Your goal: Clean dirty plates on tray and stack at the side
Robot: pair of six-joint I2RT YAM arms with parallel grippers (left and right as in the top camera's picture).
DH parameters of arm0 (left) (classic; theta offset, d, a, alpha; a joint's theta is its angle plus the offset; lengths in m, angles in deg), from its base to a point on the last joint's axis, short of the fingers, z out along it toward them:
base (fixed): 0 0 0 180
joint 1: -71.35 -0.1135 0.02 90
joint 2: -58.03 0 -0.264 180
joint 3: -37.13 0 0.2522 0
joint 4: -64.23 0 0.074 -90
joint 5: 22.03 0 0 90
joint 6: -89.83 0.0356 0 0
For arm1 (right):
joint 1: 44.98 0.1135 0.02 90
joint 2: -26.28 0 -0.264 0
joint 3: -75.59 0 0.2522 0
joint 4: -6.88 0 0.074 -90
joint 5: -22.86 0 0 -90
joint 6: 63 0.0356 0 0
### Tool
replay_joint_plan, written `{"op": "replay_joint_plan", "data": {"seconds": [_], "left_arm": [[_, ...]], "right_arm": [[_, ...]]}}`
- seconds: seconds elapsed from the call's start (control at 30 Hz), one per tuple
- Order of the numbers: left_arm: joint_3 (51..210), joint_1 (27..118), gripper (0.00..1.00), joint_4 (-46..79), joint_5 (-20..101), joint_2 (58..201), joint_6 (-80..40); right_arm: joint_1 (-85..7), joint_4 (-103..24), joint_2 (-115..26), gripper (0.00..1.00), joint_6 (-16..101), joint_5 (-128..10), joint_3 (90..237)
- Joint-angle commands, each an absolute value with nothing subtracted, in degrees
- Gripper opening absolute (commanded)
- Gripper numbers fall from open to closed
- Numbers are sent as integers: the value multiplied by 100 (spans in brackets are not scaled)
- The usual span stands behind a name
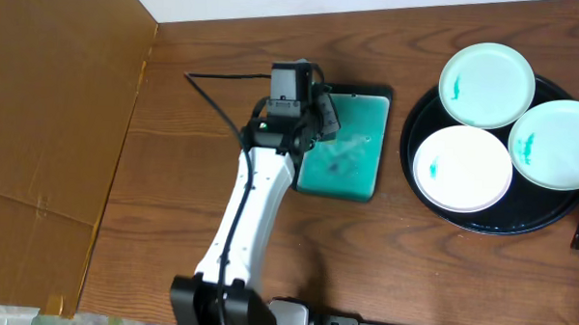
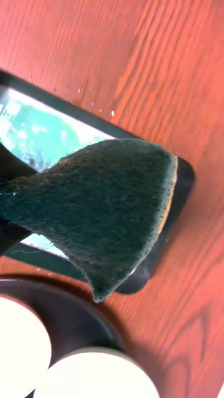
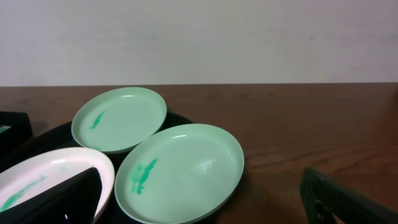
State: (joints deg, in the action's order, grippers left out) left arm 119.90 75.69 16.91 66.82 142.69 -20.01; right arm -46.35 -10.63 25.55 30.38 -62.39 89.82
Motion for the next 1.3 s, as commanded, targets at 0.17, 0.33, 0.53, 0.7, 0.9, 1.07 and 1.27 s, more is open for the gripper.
{"op": "replay_joint_plan", "data": {"seconds": [0.17,0.33,0.53,0.7,0.9,1.07,1.27], "left_arm": [[11538,7593,7,1918,6708,15555,-2320],[11914,7593,7,1525,6702,14792,-2226],[11942,7604,7,1577,6700,13666,-2145],[11791,7652,7,1503,6711,13854,-2149],[11223,7717,7,2342,6713,15146,-2123],[11560,7717,7,2113,6693,15351,-2121],[11745,7724,7,1861,6693,14300,-2082]], "right_arm": [[-4595,-1074,2564,99,2968,-6197,8967],[-4595,-1074,2564,99,2968,-6197,8965],[-4595,-1072,2564,99,2968,-6197,8967],[-4595,-1074,2564,99,2968,-6197,8967],[-4595,-1074,2564,99,2970,-6197,8965],[-4595,-1074,2564,99,2968,-6197,8967],[-4595,-1074,2564,99,2968,-6197,8967]]}}
